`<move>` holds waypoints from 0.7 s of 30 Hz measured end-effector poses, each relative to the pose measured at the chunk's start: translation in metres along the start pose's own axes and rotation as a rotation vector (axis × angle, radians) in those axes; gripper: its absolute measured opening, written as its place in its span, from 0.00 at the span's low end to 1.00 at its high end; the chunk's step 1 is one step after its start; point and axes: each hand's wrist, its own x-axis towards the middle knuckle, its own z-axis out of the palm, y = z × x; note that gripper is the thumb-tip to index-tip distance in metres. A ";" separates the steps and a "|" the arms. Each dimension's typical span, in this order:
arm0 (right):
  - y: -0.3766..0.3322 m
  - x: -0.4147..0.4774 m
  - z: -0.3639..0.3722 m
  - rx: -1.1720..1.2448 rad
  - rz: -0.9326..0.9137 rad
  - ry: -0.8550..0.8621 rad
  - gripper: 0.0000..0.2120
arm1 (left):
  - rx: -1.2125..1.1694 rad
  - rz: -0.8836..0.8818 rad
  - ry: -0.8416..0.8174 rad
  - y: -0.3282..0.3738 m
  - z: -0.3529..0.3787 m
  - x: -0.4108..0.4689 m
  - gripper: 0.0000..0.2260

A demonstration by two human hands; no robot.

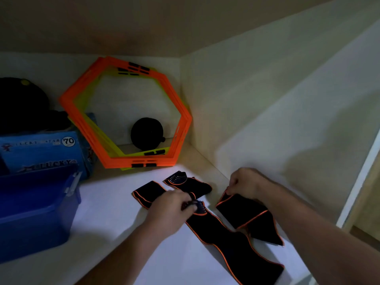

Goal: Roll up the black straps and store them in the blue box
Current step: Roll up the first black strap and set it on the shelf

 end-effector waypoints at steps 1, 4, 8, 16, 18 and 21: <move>0.000 -0.001 -0.010 0.075 -0.011 0.043 0.13 | -0.082 -0.040 0.045 0.002 -0.009 0.007 0.14; -0.005 -0.007 -0.043 0.309 -0.090 0.131 0.14 | -0.359 -0.152 0.146 0.012 -0.045 0.032 0.11; -0.029 -0.029 -0.085 0.649 -0.208 0.217 0.20 | -0.801 -0.233 0.253 0.047 -0.092 0.061 0.13; -0.065 -0.041 -0.117 0.905 -0.487 0.265 0.15 | -1.226 -0.213 0.368 0.101 -0.130 0.096 0.10; -0.068 -0.042 -0.117 0.876 -0.540 0.342 0.13 | -1.219 -0.150 0.292 0.107 -0.130 0.095 0.07; -0.072 -0.048 -0.121 0.890 -0.589 0.424 0.07 | -1.154 -0.041 0.102 0.112 -0.126 0.088 0.06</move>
